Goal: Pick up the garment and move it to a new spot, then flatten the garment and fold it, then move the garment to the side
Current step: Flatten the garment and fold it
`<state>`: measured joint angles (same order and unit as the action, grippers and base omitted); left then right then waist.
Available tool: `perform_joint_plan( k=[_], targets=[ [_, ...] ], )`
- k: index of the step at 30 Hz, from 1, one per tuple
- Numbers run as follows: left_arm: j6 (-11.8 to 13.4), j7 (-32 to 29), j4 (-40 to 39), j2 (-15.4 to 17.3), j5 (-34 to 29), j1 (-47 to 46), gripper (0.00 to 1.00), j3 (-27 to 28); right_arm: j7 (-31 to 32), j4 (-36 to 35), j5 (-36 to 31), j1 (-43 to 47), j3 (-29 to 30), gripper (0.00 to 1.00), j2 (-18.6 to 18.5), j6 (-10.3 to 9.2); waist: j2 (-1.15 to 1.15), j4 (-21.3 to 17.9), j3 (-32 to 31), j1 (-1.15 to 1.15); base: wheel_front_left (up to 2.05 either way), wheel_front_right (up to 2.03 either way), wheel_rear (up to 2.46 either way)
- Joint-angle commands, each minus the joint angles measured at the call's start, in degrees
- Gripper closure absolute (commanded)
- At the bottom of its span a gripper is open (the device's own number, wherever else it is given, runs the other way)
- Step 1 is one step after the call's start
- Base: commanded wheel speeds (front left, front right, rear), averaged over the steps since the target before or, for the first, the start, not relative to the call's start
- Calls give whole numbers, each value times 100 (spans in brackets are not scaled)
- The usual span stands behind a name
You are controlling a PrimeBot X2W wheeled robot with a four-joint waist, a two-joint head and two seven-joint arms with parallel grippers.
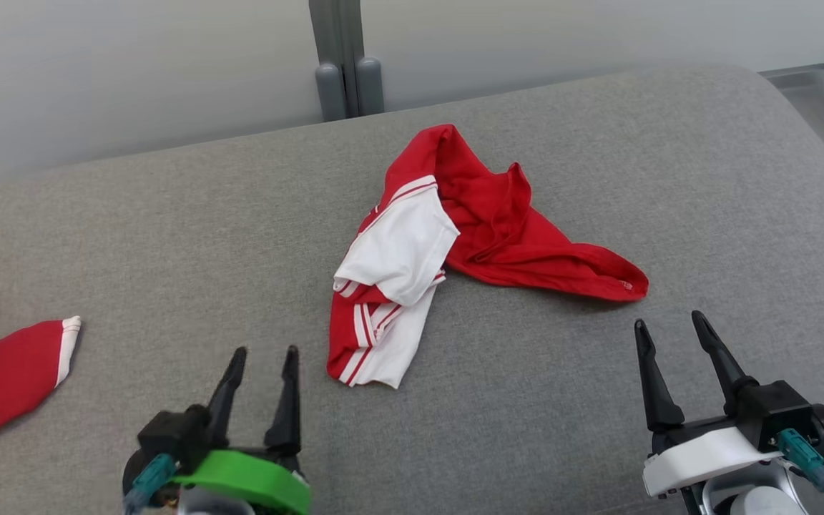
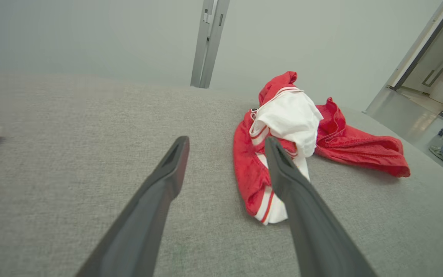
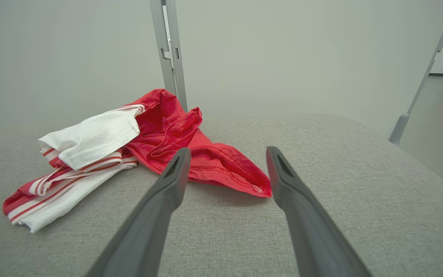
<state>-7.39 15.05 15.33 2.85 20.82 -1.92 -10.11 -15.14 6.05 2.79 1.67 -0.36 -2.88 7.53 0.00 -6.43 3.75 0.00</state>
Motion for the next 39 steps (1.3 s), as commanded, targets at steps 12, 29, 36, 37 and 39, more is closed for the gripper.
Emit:
perform_joint_plan(
  k=[12, 29, 36, 37, 39],
  targets=[
    [-8, -175, 1944, 124, 489, -2134, 0, -798, -1, 39, 179, -405, -91, 0, -5, -8, 0, -628, 694, 0, 0, 0, 0],
    [-7, -21, 2942, 362, 1144, -2949, 100, -1487, 0, 162, 320, -399, -69, 0, -4, -9, 0, -1016, 552, 0, 0, 0, 0],
    [-8, 18, 2247, 587, 1735, -3454, 100, -1414, 0, 181, 301, -253, -3, 0, -3, -8, 0, -973, 383, 0, 0, 0, 0],
    [-8, 16, 2072, 622, 1823, -3571, 100, -1349, 0, 185, 290, -225, 5, 0, -3, -8, 0, -952, 365, 0, 0, 0, 0],
    [-8, -6, 1794, 743, 1912, -3809, 100, -1328, 0, 203, 271, -194, 11, 0, -4, -8, 0, -911, 317, 0, 0, 0, 0]
  ],
)
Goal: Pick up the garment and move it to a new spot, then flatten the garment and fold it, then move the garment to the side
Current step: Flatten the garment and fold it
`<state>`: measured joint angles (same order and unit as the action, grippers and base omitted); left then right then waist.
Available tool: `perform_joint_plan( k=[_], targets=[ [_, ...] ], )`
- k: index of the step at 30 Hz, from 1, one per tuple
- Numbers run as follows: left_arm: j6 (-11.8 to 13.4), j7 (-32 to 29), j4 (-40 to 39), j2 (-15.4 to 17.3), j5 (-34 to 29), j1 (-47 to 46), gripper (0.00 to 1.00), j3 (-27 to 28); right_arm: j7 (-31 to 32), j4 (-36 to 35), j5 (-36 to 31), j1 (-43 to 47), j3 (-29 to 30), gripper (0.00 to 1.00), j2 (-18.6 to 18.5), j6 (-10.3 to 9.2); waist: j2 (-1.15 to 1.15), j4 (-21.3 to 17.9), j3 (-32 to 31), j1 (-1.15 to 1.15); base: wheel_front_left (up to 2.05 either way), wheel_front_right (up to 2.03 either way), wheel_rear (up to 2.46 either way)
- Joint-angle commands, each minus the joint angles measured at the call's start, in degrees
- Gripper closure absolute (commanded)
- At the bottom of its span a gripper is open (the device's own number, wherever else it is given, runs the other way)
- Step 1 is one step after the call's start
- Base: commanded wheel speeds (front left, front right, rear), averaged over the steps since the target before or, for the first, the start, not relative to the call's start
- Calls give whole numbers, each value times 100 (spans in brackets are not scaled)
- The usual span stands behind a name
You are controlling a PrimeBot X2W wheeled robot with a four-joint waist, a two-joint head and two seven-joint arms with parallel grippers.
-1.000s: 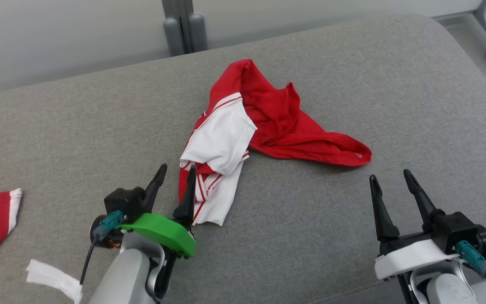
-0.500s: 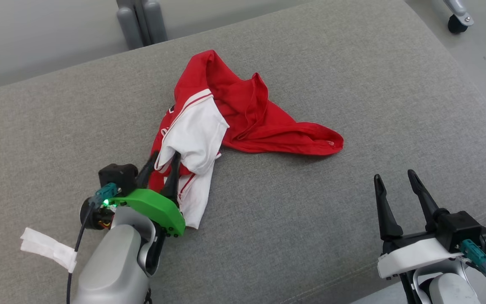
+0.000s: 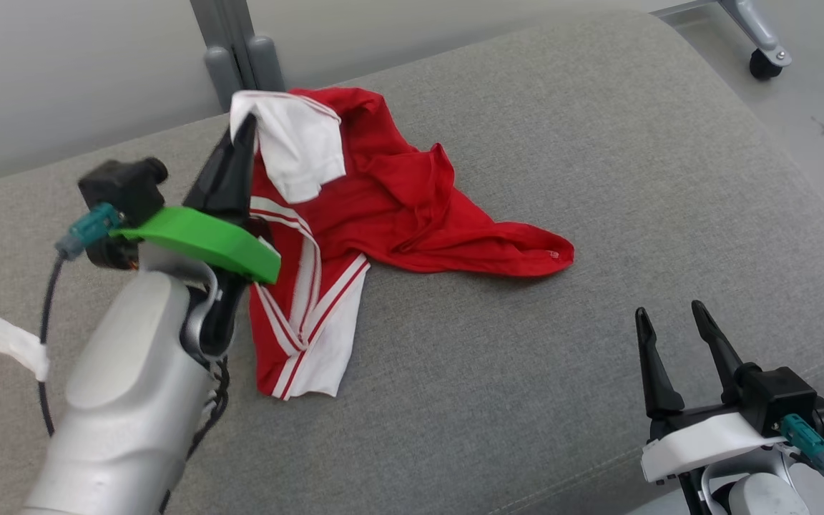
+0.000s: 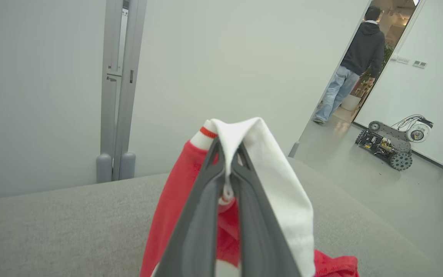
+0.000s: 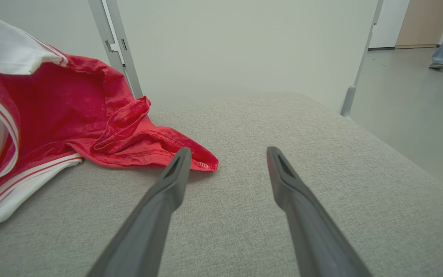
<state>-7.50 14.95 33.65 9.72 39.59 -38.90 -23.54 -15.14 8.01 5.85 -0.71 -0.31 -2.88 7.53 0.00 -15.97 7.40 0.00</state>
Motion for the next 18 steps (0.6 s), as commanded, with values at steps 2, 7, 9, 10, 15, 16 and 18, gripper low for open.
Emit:
perform_joint_plan(
  k=[2, 7, 9, 10, 15, 16, 18],
  targets=[
    [3, -134, -302, 230, 132, -392, 100, 46, 0, 26, -53, 36, -15, 0, -4, -8, 0, 68, -103, 0, 0, 0, 0],
    [2, -701, -903, 635, 317, -1067, 100, 121, 0, 44, -23, -17, -11, 0, -4, -8, 0, 133, -188, 0, 0, 0, 0],
    [2, -936, -1101, 740, 381, -1294, 100, 121, 0, 58, -17, 24, -27, 0, -4, -8, 0, 172, -232, 0, 0, 0, 0],
    [2, -1052, -1219, 785, 384, -1408, 100, 97, 0, 71, -17, 54, -46, 0, -3, -8, 0, 185, -254, 0, 0, 0, 0],
    [2, -1492, -1723, 791, 493, -1610, 100, -62, 0, 115, -7, 102, -81, 0, -4, -8, 0, 210, -350, 0, 0, 0, 0],
    [3, -1580, -1864, 774, 558, -1592, 100, -98, 0, 120, 1, 105, -96, 0, -4, -8, 0, 205, -362, 0, 0, 0, 0],
    [20, -1738, -2111, 733, 674, -1453, 100, -126, 0, 117, 33, 96, -102, 0, -5, -8, 0, 191, -377, 0, 0, 0, 0]
  ],
)
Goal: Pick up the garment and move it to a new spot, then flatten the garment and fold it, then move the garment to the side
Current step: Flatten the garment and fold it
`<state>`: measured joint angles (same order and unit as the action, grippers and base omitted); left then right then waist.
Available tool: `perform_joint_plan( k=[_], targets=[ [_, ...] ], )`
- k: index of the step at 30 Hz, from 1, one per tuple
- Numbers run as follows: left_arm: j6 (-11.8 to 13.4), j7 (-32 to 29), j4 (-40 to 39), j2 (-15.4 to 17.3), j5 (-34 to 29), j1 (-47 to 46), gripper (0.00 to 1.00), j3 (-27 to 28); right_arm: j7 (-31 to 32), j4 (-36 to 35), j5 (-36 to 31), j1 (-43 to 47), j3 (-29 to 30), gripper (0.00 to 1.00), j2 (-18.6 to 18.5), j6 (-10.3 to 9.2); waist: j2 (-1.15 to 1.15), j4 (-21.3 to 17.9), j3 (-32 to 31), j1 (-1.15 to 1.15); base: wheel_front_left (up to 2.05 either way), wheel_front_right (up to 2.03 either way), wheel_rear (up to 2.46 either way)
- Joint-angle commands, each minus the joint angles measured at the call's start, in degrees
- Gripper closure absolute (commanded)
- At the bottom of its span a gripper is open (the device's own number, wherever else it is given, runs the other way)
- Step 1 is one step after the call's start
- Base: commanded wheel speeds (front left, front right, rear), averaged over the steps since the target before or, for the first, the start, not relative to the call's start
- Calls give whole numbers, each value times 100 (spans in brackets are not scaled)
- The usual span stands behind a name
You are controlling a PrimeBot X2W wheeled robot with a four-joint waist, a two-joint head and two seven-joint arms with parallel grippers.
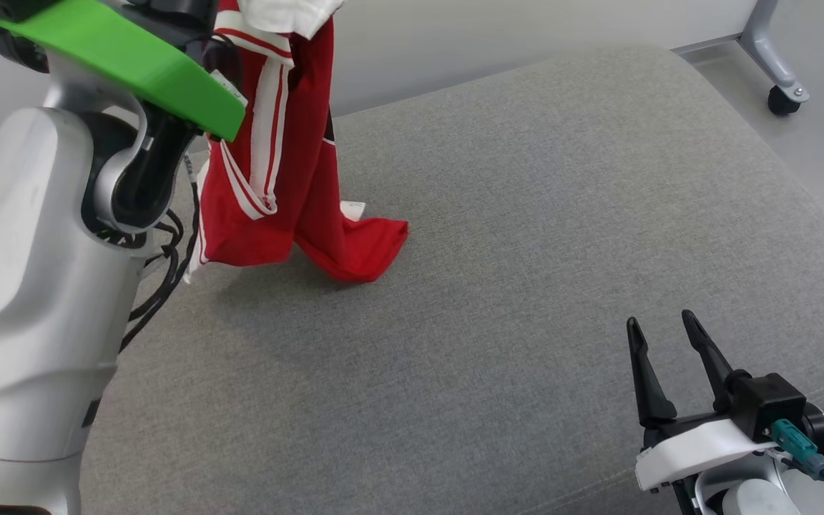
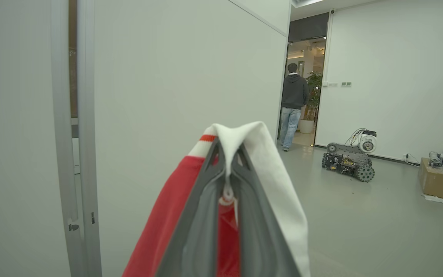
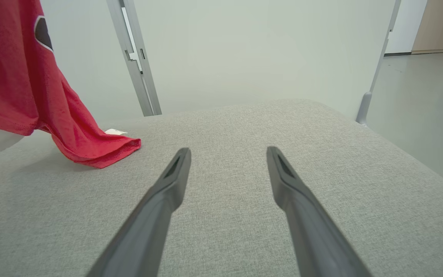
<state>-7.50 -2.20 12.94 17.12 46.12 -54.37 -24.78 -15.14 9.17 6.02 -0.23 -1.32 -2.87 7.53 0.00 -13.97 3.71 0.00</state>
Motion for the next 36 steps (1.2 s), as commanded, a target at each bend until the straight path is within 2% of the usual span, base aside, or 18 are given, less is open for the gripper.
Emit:
perform_joint_plan(
  k=[1, 5, 9, 19, 23, 29, 34, 36],
  targets=[
    [38, -89, -154, 0, 66, 170, 100, -22, 0, 4, 27, 47, -3, 0, -6, -8, 0, -16, -18, 0, 0, 0, 0],
    [135, -423, -801, 153, 181, 557, 100, -148, 0, 12, 49, 119, 26, 0, -6, -8, 0, -35, -53, 0, 0, 0, 0],
    [332, -761, -1562, 317, 408, 962, 100, -128, 0, 34, 58, 202, 116, 0, -4, -8, 0, 44, -51, 0, 0, 0, 0],
    [943, -1363, -3439, 622, 903, 1153, 100, 299, 0, 64, 20, 159, 97, 0, -5, -8, 0, 358, -62, 0, 0, 0, 0],
    [1275, -1554, -3997, 620, 1137, 1023, 100, 563, 0, 68, 39, 90, 62, 0, -6, -8, 0, 418, -43, 0, 0, 0, 0],
    [1610, -1654, -4085, 536, 1105, 930, 100, 618, 0, 83, 108, 12, -31, 0, -5, -8, 0, 400, 56, 0, 0, 0, 0],
    [1697, -1673, -3698, 188, 1133, 970, 100, 228, 0, 89, 235, -117, -140, 0, -5, -8, 0, 202, 245, 0, 0, 0, 0],
    [1744, -1605, -3429, -48, 1159, 984, 100, 74, 0, 96, 299, -182, -162, 0, -7, -8, 0, 87, 339, 0, 0, 0, 0]
  ],
)
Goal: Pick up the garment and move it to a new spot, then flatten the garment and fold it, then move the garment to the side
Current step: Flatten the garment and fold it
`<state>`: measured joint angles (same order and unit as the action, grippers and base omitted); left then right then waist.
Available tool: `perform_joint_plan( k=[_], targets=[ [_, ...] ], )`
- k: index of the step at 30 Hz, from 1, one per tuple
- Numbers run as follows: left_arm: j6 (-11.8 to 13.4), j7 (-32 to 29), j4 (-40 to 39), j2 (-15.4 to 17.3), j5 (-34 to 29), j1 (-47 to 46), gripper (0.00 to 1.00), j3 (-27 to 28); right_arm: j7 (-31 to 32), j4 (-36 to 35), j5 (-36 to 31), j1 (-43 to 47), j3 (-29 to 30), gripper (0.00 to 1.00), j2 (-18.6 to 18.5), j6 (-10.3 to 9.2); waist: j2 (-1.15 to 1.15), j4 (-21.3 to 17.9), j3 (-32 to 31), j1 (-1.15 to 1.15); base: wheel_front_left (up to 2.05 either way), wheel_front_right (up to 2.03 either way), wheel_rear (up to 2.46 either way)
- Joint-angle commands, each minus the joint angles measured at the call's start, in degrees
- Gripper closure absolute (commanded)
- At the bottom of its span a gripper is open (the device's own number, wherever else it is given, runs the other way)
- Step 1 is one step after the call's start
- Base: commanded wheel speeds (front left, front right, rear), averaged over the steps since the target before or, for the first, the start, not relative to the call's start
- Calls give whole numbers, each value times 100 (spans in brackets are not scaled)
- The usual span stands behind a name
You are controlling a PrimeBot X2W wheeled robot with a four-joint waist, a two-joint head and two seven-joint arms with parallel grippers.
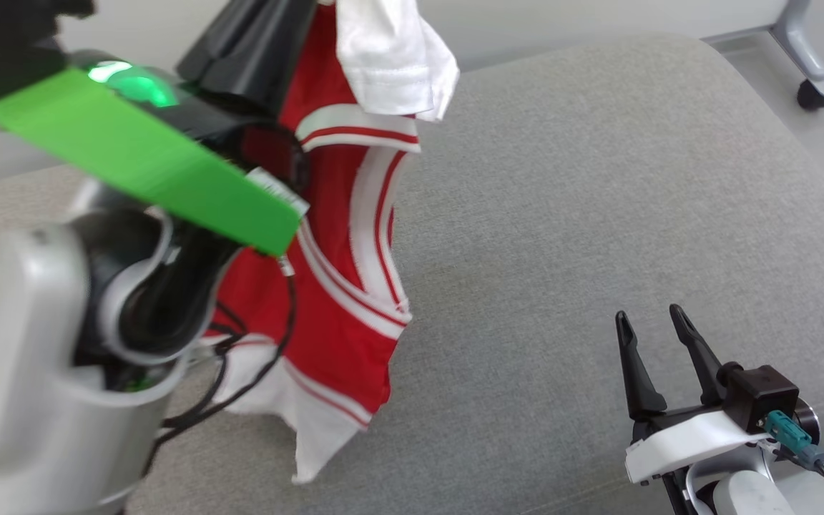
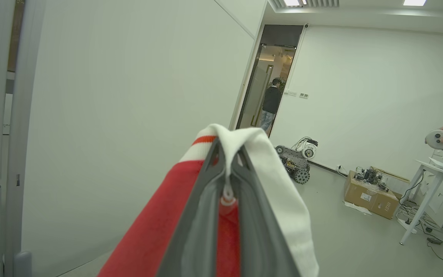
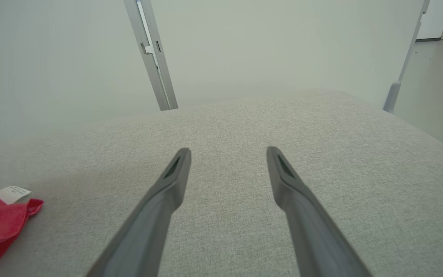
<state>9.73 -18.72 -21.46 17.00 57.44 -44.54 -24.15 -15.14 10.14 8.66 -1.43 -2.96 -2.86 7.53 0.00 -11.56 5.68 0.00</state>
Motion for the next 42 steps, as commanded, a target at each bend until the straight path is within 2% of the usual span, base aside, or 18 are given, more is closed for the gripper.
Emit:
perform_joint_plan(
  k=[1, 7, 11, 12, 13, 14, 18, 21, 24, 28, 31, 36, 42],
  targets=[
    [35, 68, 202, -187, 49, 3, 100, -105, 0, 9, 70, -94, -7, 0, -7, -8, 0, -222, 202, 0, 0, 0, 0],
    [55, 122, 1531, -886, 7, -324, 100, -617, 0, 29, 363, -288, -90, 0, -4, -8, 0, -622, 580, 0, 0, 0, 0],
    [-58, 232, 2703, -1185, 25, -747, 100, -751, 0, 49, 666, -423, -224, 0, -4, -8, 0, -931, 881, 0, 0, 0, 0],
    [-74, 259, 2978, -1209, 24, -853, 87, -770, 0, 56, 746, -459, -264, 0, -4, -8, 0, -999, 944, 0, 0, 0, 0],
    [-96, 299, 3290, -1235, -20, -983, 51, -801, 0, 61, 830, -496, -320, 0, -4, -8, 0, -1087, 1023, 0, 0, 0, 0],
    [-126, 333, 3537, -1260, -59, -1067, 0, -835, 0, 63, 904, -527, -357, 0, -2, -8, 0, -1154, 1078, 0, 0, 0, 0],
    [-260, 462, 4443, -1230, -283, -1291, 0, -994, 0, 88, 1162, -541, -448, 0, -4, -8, 0, -1396, 1228, 0, 0, 0, 0],
    [-413, 688, 4767, -1022, -451, -1242, 0, -1038, 0, 114, 1224, -461, -382, 0, -2, -8, 0, -1463, 1237, 0, 0, 0, 0],
    [-579, 983, 4788, -784, -675, -984, 0, -1142, 0, 148, 1115, -364, -264, 0, -5, -8, 0, -1430, 1136, 0, 0, 0, 0],
    [-656, 1426, 4418, -481, -953, -460, 0, -1281, 0, 128, 889, -286, -46, 0, -2, -8, 0, -1239, 952, 0, 0, 0, 0],
    [-557, 1677, 4041, -276, -1191, 106, 0, -1503, 0, 84, 681, -245, 66, 0, -6, -8, 0, -1047, 835, 0, 0, 0, 0],
    [-236, 1869, 3406, -88, -1458, 1157, 0, -1896, 0, -27, 329, -236, 251, 0, -6, -8, 0, -642, 768, 0, 0, 0, 0],
    [-32, 1912, 3222, 41, -1764, 1745, 0, -2294, 0, -127, 12, -282, 321, 0, -9, -8, 0, -194, 898, 0, 0, 0, 0]
  ],
)
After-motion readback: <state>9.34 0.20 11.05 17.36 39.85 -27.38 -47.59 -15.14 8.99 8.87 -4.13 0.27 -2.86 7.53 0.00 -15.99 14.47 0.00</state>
